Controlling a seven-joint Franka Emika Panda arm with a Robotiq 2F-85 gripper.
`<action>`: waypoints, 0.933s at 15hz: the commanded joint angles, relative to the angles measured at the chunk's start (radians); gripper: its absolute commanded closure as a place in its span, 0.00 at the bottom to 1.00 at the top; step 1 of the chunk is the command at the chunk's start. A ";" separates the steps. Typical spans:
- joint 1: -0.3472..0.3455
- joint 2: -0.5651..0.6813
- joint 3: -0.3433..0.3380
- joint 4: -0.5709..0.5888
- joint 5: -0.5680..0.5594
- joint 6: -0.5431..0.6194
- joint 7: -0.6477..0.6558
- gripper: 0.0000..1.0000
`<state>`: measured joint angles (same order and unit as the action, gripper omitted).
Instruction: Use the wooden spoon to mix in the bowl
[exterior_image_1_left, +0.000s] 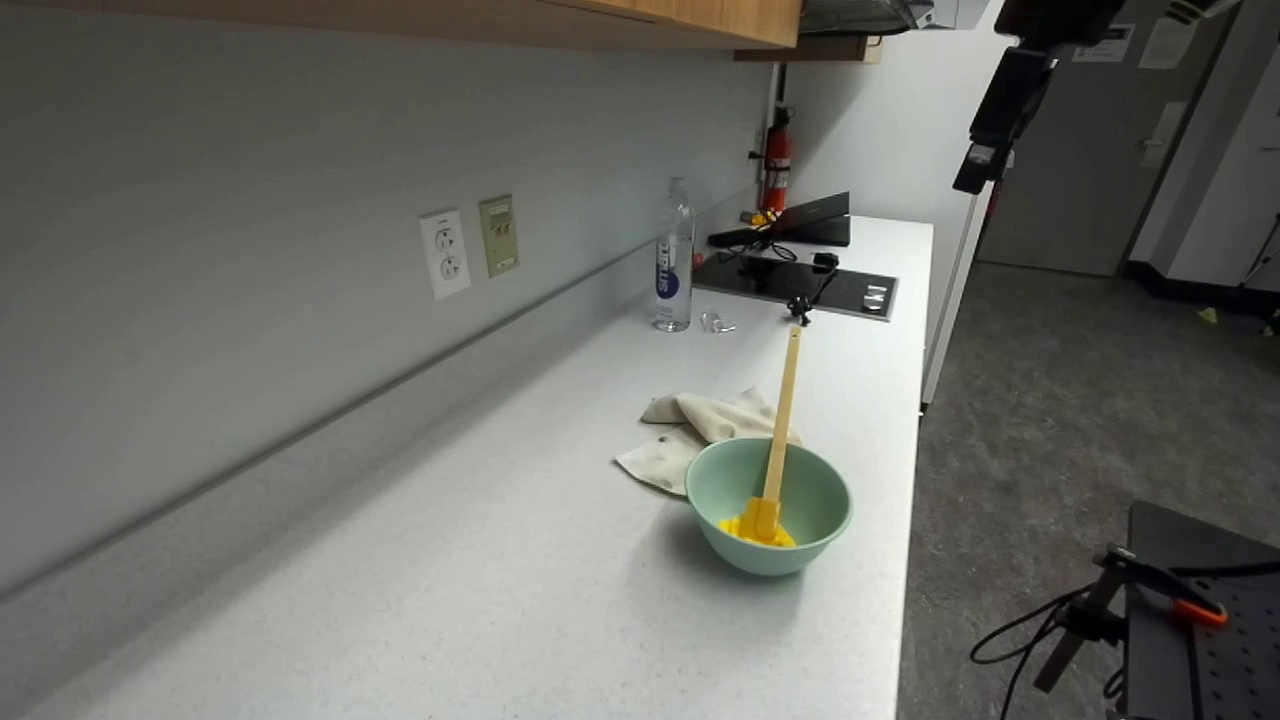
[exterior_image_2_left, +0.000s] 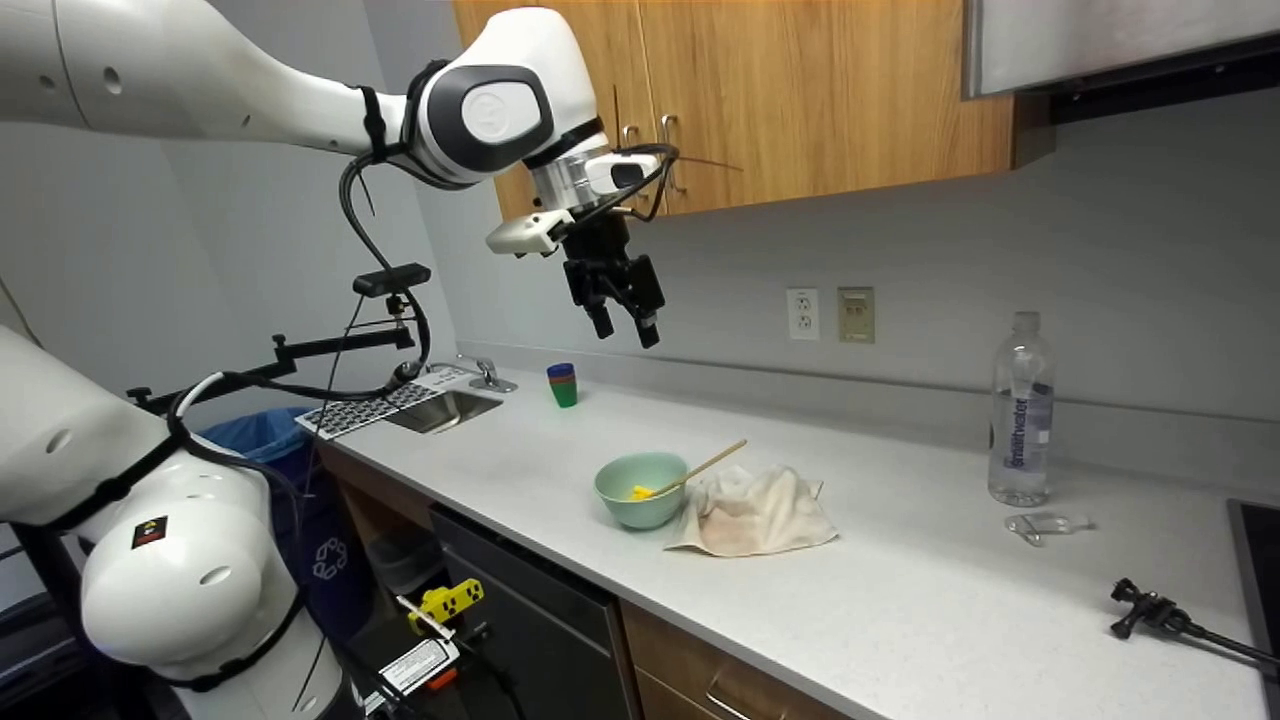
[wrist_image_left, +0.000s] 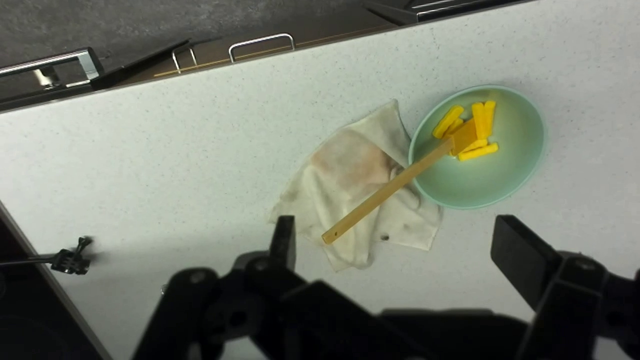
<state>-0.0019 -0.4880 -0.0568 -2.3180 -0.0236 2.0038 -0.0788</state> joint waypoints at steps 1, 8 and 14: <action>-0.003 0.005 0.004 0.001 0.016 -0.002 0.003 0.00; 0.006 0.047 0.081 -0.075 0.070 0.135 0.189 0.00; -0.036 0.188 0.253 -0.101 -0.044 0.410 0.606 0.00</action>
<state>-0.0035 -0.3745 0.1248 -2.4253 0.0034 2.2879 0.3374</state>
